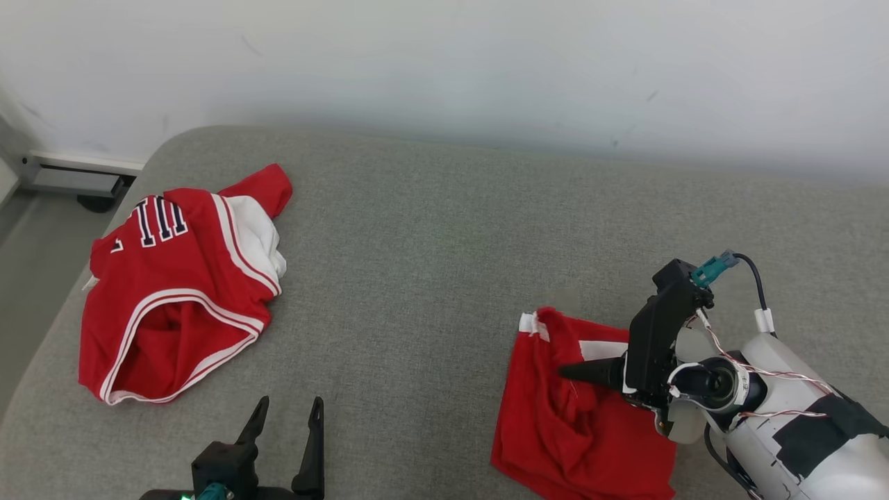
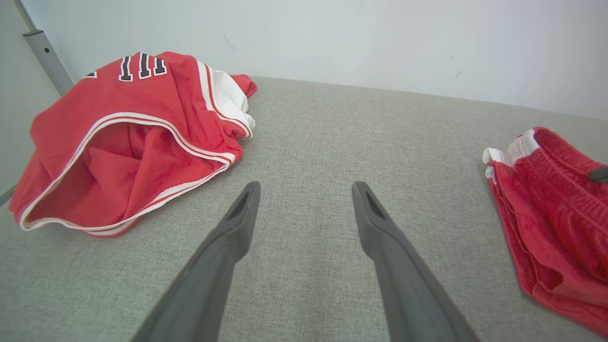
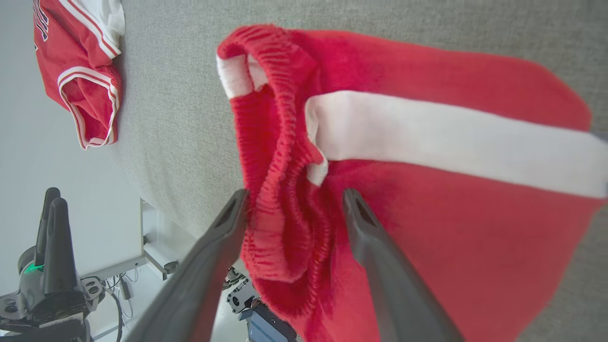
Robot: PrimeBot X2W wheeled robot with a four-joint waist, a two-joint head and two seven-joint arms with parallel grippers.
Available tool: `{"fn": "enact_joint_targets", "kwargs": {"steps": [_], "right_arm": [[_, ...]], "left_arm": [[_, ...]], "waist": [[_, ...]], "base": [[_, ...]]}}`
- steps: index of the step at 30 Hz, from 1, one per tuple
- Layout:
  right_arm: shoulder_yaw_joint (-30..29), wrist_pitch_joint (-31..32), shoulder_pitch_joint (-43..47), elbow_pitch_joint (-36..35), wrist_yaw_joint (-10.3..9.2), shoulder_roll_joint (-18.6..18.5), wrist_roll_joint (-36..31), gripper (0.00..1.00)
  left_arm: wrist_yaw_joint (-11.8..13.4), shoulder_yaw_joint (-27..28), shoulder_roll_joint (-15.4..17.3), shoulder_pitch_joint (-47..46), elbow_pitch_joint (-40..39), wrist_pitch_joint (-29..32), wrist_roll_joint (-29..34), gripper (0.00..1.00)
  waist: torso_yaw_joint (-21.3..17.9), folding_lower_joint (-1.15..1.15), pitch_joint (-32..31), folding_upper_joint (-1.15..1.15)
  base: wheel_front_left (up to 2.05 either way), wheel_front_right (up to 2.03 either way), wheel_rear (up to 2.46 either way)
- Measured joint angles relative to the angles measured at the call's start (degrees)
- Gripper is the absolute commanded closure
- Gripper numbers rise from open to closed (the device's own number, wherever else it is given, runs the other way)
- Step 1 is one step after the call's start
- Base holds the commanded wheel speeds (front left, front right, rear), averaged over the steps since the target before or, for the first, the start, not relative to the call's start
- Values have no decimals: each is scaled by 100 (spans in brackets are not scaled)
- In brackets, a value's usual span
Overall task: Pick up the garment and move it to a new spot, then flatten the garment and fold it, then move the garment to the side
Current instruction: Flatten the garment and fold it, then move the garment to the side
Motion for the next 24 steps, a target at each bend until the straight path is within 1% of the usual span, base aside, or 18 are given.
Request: {"fn": "enact_joint_targets", "kwargs": {"steps": [3,5,8,12,19,21,24], "right_arm": [[-16,-24,-1,-21,19,-34,-10,0],[-57,-93,8,-93,68,-114,-10,0],[-91,-189,66,-324,167,-330,-42,0],[-90,-289,404,-669,278,-660,-188,0],[-9,-325,847,-1125,283,-1037,-405,0],[-31,-366,985,-1180,250,-1134,-405,0],[-84,-366,1023,-1223,200,-1133,-403,0]], "left_arm": [[0,16,5,36,11,-2,-5,0],[0,20,12,80,21,-3,-7,0],[0,29,20,95,-1,-12,-5,0],[3,75,41,213,-80,-53,-5,0],[4,129,52,324,-149,-55,-5,0],[4,82,40,316,-171,-54,-3,0],[4,29,29,312,-205,-53,5,0]], "waist": [[-49,0,-47,0],[-88,0,-83,0],[-154,-1,-135,0],[-267,-1,-178,0],[-460,-1,-208,0],[-496,-1,-195,0],[-496,-1,-165,0]], "base": [[0,0,0],[0,0,0],[0,0,0],[0,0,0],[0,0,0],[0,0,0],[0,0,0]]}}
